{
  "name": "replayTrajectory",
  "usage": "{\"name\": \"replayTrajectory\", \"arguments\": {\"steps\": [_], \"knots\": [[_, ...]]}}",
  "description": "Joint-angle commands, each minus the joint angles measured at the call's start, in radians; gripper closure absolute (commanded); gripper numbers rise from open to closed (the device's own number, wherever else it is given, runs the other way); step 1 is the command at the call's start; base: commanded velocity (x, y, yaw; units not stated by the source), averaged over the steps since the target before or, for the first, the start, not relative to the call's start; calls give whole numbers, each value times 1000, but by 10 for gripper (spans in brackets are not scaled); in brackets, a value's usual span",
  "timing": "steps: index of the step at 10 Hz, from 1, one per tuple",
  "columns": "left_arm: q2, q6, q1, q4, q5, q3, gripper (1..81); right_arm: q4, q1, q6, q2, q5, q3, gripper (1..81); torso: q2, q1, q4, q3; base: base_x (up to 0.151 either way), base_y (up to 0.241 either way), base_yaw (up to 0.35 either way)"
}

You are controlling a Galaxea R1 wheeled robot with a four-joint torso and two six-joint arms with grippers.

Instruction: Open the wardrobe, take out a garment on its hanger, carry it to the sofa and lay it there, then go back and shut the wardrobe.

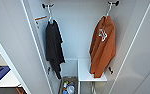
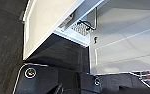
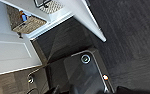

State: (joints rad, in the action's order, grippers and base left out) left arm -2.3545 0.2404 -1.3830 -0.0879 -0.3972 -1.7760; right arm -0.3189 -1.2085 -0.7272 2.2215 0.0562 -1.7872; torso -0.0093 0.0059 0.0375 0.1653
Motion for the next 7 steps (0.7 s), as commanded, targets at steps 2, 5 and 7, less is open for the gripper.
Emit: {"name": "replayTrajectory", "arguments": {"steps": [2, 5, 7], "knots": [[-101, 3, 20, -12, 107, -128, 10, -2, -84, -9, 78, -15, -76, 10, 0, 0, 0, 0, 0, 0, 0], [-166, 3, 14, -12, 155, -216, 10, -6, -136, 46, 218, -29, -210, 10, 0, 0, 0, 0, 0, 0, 0], [-227, 2, -11, -13, 179, -307, 10, -5, -162, 136, 298, -25, -277, 10, -1, -1, 0, 0, 0, 0, 0]]}}
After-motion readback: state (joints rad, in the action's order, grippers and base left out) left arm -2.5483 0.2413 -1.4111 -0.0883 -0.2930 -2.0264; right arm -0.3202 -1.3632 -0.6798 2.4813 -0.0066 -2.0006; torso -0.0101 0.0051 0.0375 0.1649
